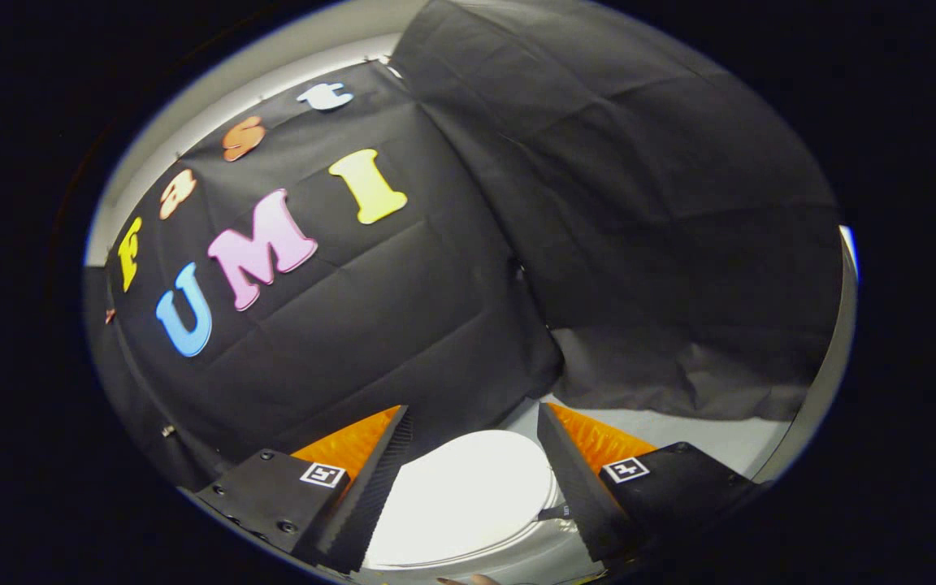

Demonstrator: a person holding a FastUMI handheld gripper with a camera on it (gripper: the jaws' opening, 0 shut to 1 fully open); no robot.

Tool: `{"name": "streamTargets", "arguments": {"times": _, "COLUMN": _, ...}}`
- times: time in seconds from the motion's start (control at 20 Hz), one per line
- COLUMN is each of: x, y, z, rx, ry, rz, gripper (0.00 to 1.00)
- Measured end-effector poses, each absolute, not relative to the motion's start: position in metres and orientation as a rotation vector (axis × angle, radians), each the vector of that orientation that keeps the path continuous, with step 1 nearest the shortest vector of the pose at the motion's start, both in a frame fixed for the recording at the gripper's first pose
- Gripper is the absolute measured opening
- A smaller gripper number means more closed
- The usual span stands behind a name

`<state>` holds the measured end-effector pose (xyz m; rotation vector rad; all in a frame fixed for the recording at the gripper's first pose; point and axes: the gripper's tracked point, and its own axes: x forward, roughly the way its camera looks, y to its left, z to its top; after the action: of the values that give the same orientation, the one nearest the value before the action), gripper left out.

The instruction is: Open the toilet lid.

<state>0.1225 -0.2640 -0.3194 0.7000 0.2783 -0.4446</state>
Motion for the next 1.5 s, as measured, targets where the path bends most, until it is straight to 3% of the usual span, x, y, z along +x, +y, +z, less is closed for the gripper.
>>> {"name": "streamTargets", "arguments": {"times": 0.8, "x": 0.097, "y": -0.281, "z": -0.527, "rx": 1.187, "ry": 0.498, "rz": -0.420, "gripper": 0.99}}
{"name": "streamTargets", "arguments": {"times": 1.2, "x": 0.090, "y": -0.272, "z": -0.574, "rx": 1.303, "ry": 0.587, "rz": -0.383, "gripper": 0.98}}
{"name": "streamTargets", "arguments": {"times": 1.5, "x": 0.096, "y": -0.247, "z": -0.603, "rx": 1.392, "ry": 0.626, "rz": -0.337, "gripper": 0.92}}
